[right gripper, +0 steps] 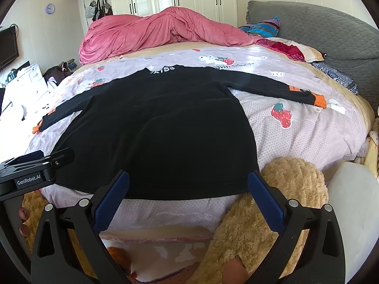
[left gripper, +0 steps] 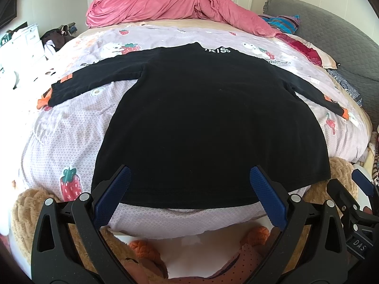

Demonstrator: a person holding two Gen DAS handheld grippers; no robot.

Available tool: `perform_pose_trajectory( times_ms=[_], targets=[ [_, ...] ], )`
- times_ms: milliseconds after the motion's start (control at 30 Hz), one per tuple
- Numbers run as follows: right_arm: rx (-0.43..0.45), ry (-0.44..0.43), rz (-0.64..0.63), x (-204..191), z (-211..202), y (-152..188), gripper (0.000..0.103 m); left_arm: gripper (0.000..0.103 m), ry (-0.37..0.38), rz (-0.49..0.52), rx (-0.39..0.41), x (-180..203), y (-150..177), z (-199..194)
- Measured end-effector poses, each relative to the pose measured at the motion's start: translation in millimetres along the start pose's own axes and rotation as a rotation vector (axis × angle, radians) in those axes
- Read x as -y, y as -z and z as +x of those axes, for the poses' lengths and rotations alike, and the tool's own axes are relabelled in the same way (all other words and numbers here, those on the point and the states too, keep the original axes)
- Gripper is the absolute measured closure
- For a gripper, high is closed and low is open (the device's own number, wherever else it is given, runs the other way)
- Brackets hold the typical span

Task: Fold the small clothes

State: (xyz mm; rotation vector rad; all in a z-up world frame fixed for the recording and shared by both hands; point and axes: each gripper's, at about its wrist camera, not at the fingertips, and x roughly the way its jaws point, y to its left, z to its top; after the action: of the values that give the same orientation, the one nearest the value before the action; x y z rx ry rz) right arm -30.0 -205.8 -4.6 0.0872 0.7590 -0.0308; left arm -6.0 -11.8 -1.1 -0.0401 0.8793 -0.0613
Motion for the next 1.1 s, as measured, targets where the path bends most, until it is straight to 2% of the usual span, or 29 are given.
perform_pose_trajectory(
  times_ms=[533,733,1000,1100],
  targets=[
    [-0.009,-0.008,0.01,4.2,4.6,-2.8,0.004,0.008,0.001,0.004,-0.021,3.2,-2.4,9.9],
    [-0.021,-0.007,0.024,10.9,12.5,-6.6,0.004,0.008,0.025,0.014,-0.036,9.3,-5.8,18.8],
    [-0.017,-0.001,0.058,24.4,20.1,-17.2,0.004,0.008,0.043,0.05,-0.04,24.5,-23.0,31.6],
    [-0.008,0.017,0.077,31.8,21.1,-25.7,0.004,0.008,0.075,0.046,-0.061,29.2,-34.1,41.9]
  ],
)
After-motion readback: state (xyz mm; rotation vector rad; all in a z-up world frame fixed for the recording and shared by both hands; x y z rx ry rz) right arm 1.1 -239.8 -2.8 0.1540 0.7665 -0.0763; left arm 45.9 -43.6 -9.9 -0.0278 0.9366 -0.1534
